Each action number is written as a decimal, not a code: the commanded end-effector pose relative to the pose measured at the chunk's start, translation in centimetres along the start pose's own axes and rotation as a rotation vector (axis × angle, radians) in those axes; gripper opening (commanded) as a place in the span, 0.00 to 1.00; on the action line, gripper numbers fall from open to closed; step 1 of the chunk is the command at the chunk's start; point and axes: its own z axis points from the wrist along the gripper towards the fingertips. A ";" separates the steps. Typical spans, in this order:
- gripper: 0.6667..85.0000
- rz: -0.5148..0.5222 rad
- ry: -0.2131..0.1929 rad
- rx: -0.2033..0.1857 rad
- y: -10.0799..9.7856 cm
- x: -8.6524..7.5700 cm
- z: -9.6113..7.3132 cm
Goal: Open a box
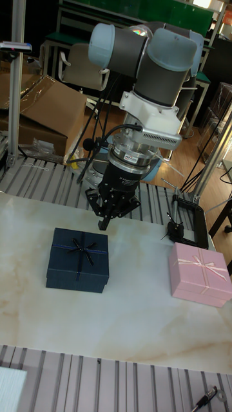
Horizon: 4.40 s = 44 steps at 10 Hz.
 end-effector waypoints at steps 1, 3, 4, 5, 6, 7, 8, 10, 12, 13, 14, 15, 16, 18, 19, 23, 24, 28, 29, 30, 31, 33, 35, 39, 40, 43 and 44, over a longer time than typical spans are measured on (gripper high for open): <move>0.01 -0.005 -0.018 -0.014 0.3 -0.4 -0.2; 0.01 0.019 -0.016 -0.034 0.9 -0.4 -0.2; 0.01 0.068 0.019 -0.057 1.5 0.5 -0.3; 0.01 0.108 0.105 -0.039 1.2 2.7 -0.4; 0.01 0.129 0.116 -0.025 0.8 3.0 -0.4; 0.01 0.110 0.061 0.003 0.0 1.6 -0.3; 0.01 0.167 0.041 -0.035 1.0 1.0 -0.2; 0.01 0.161 0.077 -0.090 0.3 1.4 2.0; 0.01 0.133 0.034 -0.090 -1.9 1.8 4.9; 0.02 0.146 0.016 -0.092 -1.9 1.3 4.9; 0.04 0.161 -0.002 -0.092 -1.9 0.8 4.9; 0.12 0.178 0.005 -0.092 -1.9 1.0 4.9; 0.23 0.199 0.020 -0.114 -1.0 1.1 4.8; 0.45 0.171 0.010 -0.135 -1.8 1.2 6.4; 0.48 0.159 0.004 -0.137 -2.5 1.6 7.4; 0.53 0.157 -0.003 -0.141 -2.5 1.4 7.4; 0.54 0.138 -0.005 -0.129 -2.8 1.4 7.5; 0.53 0.025 -0.009 -0.064 -4.4 1.5 7.6; 0.45 -0.039 -0.005 -0.051 -4.8 1.7 7.7; 0.43 -0.108 0.010 -0.057 -4.8 2.3 7.8; 0.43 -0.139 0.019 -0.062 -4.8 2.8 7.8; 0.43 -0.207 0.057 -0.063 -4.9 4.0 7.5; 0.43 -0.323 0.066 0.004 -6.7 4.0 7.5; 0.54 -0.509 0.076 0.017 -7.8 4.5 8.3; 0.58 -0.522 0.066 -0.026 -6.6 4.7 8.6; 0.58 -0.632 0.034 -0.052 -5.9 4.2 8.6; 0.58 -0.685 0.016 -0.042 -6.0 3.7 8.6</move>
